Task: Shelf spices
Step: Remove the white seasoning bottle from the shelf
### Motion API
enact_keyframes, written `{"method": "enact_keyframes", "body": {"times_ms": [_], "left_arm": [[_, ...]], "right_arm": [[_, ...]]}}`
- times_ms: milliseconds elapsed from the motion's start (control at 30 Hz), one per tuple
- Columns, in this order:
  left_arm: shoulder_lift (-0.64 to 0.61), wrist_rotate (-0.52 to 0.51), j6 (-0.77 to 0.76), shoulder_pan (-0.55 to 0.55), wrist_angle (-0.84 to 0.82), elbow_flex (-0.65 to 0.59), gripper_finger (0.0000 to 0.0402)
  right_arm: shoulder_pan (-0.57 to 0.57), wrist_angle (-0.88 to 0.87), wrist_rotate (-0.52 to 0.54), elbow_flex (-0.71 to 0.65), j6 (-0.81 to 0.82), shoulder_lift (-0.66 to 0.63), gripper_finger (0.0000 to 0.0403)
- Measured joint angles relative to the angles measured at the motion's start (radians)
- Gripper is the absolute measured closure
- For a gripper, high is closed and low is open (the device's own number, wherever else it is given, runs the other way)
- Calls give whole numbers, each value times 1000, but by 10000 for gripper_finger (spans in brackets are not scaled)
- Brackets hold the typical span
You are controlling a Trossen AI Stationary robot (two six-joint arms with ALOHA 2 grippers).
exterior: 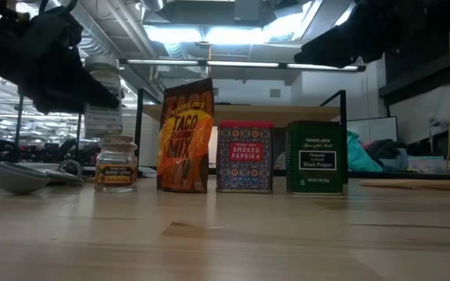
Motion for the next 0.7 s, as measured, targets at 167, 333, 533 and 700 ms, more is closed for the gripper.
{"method": "enact_keyframes", "body": {"times_ms": [167, 333, 533, 700], "left_arm": [[0, 14, 77, 24, 142, -81, 215], [1, 63, 100, 62, 229, -136, 215], [1, 174, 214, 119, 372, -170, 215], [8, 233, 238, 170, 377, -171, 215]], "right_arm": [[0, 0, -20, 0, 17, 0, 157], [0, 0, -35, 0, 17, 0, 157], [0, 0, -59, 0, 17, 0, 157], [0, -1, -85, 1, 17, 0, 157]]}}
